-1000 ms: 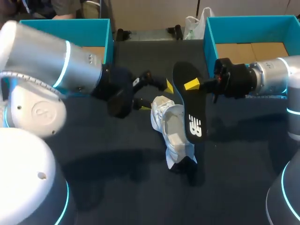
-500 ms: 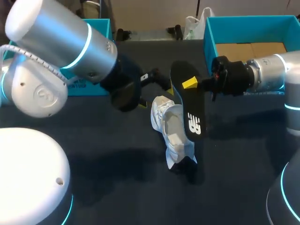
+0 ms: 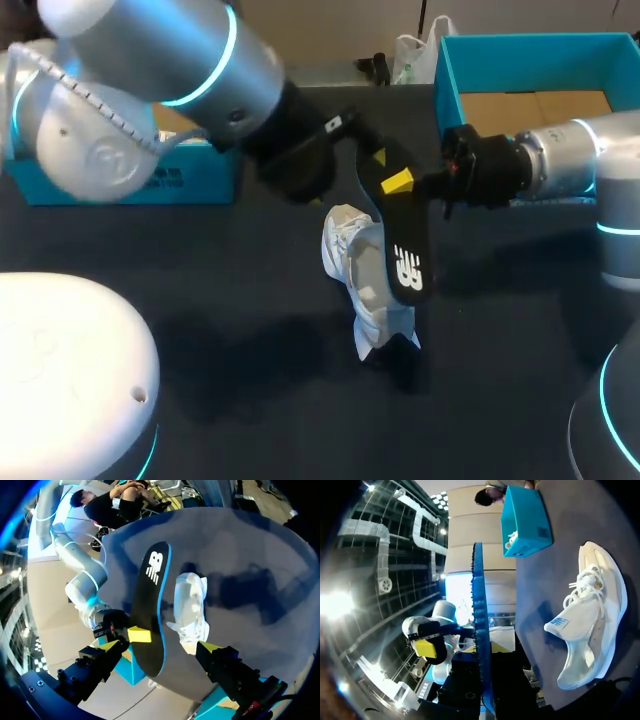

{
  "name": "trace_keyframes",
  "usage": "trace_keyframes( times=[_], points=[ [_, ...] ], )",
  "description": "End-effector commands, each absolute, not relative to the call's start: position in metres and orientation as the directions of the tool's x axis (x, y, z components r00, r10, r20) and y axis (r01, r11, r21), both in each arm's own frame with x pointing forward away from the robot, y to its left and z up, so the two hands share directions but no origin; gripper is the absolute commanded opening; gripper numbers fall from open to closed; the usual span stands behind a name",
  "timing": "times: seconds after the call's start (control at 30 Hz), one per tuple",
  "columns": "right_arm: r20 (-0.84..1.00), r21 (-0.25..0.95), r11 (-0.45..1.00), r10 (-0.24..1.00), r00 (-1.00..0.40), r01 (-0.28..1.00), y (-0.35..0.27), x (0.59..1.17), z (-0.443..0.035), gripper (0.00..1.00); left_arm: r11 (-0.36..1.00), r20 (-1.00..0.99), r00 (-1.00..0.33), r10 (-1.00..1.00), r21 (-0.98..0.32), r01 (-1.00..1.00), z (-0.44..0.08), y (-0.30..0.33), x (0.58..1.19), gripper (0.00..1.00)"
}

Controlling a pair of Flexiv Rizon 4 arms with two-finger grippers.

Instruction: Take the shoe out of the shoebox, open the shoe tongue, remove and reinsert the insole, then place the shoe into the shoebox

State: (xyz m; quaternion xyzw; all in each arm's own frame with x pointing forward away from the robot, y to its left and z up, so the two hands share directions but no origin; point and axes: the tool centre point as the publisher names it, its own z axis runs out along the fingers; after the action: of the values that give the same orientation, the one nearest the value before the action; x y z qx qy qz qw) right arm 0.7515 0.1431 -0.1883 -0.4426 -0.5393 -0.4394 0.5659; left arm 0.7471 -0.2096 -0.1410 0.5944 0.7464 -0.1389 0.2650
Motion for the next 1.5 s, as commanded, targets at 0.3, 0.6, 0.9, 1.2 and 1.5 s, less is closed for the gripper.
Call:
trace_keyframes(
  times=[0.3, 0.6, 0.9, 1.2, 1.5],
  points=[
    [0.999, -0.029, 0.235, -0.030, 0.037, 0.972, 0.150, 0.751, -0.194, 0.00, 0.296, -0.091, -0.289, 0.953, 0.081, 0.952, -0.136, -0.235, 0.776, 1.00],
    [0.999, -0.040, 0.244, -0.020, 0.046, 0.969, 0.154, 0.753, -0.195, 0.00, 0.332, 0.082, -0.340, 0.937, 0.095, 0.938, -0.141, -0.249, 0.795, 1.00],
    [0.999, -0.052, 0.259, -0.003, 0.054, 0.965, 0.157, 0.758, -0.196, 0.00, 0.324, 0.103, -0.337, 0.936, 0.125, 0.938, -0.142, -0.251, 0.798, 1.00],
    [0.998, -0.060, 0.276, 0.000, 0.062, 0.959, 0.153, 0.761, -0.192, 0.00, 0.324, 0.103, -0.337, 0.936, 0.125, 0.938, -0.142, -0.251, 0.798, 1.00],
    [0.997, -0.076, 0.294, 0.003, 0.078, 0.953, 0.147, 0.759, -0.195, 0.00, 0.349, 0.091, -0.354, 0.931, 0.065, 0.935, -0.130, -0.251, 0.799, 1.00]
  ],
)
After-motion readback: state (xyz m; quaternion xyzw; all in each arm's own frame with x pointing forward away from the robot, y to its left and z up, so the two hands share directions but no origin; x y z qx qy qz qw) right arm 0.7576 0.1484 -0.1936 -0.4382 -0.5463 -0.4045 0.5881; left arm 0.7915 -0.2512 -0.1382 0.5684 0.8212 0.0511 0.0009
